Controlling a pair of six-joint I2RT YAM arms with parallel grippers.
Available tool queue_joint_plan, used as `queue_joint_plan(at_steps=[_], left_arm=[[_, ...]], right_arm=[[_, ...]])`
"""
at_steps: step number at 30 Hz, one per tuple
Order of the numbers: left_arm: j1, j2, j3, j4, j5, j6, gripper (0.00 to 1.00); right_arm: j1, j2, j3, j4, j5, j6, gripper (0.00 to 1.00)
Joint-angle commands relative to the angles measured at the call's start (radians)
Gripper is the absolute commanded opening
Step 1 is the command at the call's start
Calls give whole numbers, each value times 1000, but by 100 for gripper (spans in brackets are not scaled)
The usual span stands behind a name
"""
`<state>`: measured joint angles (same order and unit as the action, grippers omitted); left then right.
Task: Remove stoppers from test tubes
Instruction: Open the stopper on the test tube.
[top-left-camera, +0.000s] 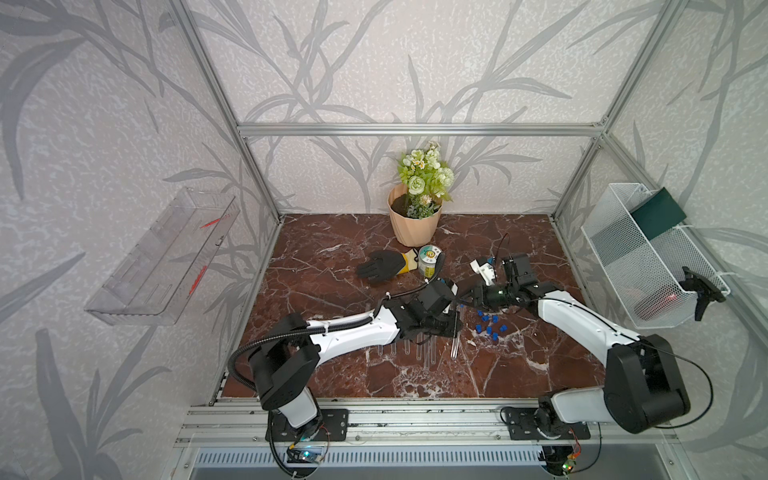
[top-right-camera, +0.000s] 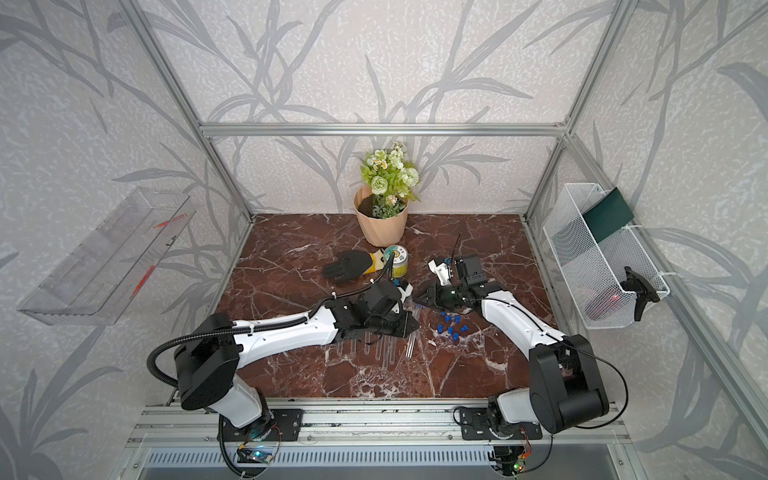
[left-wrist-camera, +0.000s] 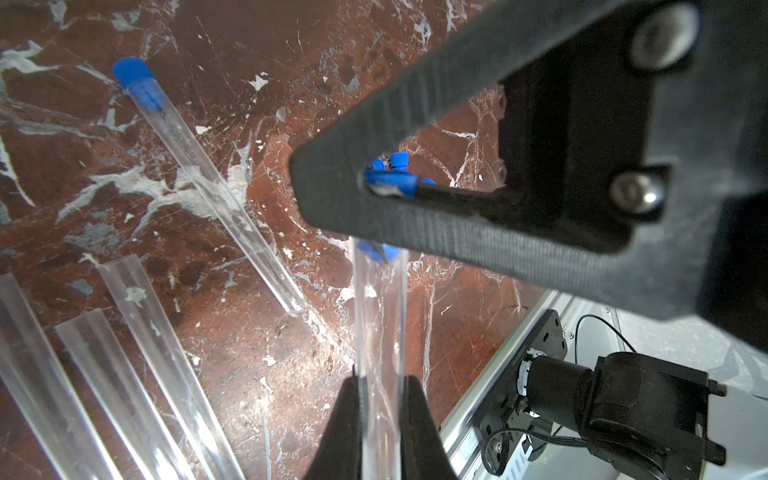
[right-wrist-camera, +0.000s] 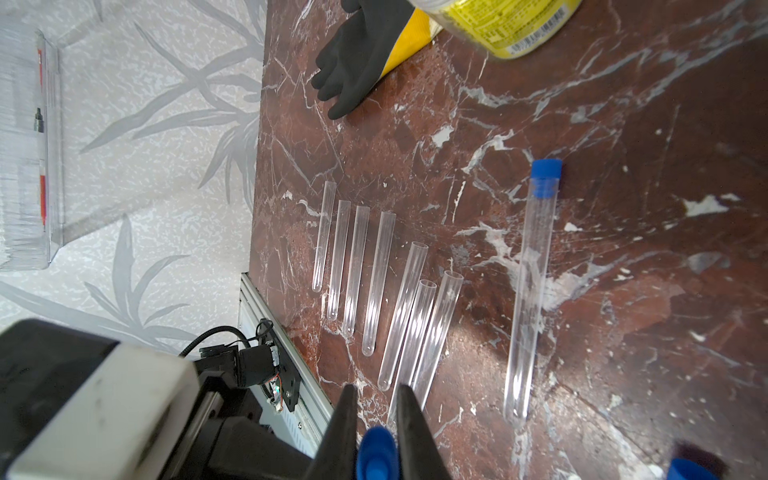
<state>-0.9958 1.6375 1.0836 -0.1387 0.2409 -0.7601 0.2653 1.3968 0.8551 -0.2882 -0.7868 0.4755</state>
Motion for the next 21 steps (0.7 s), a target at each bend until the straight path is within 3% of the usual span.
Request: queue_joint_plan(at_steps=[1, 21], left_arm=[[-7, -10, -2, -73, -14, -12, 5], [-18, -2, -1, -105, -24, -4, 5]], right_arm=[[-24, 13, 64, -7, 21, -41, 0], [-44, 47, 138, -33, 40, -64, 0]])
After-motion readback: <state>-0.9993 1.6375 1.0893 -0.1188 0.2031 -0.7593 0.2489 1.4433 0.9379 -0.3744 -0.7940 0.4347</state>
